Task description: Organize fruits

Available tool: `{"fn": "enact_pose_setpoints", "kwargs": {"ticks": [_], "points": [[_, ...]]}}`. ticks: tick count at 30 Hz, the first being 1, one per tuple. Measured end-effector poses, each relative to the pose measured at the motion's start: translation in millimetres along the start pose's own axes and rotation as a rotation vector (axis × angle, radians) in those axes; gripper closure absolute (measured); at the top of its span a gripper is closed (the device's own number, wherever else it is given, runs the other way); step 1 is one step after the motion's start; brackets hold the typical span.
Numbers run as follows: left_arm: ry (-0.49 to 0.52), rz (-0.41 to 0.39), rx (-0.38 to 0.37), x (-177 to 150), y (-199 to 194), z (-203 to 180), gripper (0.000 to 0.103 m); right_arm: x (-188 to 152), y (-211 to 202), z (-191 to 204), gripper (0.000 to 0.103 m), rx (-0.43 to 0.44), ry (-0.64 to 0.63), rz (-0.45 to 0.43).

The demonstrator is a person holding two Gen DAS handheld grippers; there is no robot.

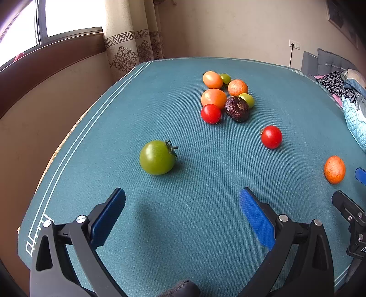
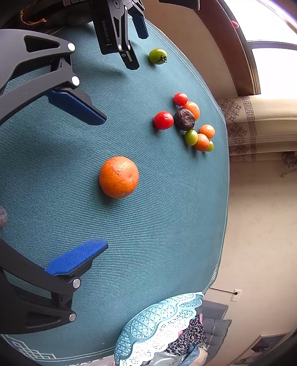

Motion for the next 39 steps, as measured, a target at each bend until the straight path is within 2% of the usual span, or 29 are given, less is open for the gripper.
{"fn": "enact_pose_setpoints", "kwargs": {"ticks": [39], "points": [[0.001, 0.008, 0.000, -1.5, 3.5, -1.5, 0.002, -0.9, 1.5, 0.5, 0.005, 0.001, 0.001, 0.001]]}}
Point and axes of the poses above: each gripper's, at about its wrist camera, not at the fingertips, and y roughly the way its jaws point, z to its left, x to its top, the point moved 5 cm from there along y, roughly the way its jaws point, and after that the axes turned 7 degrees about y, right-handed, at the moved point
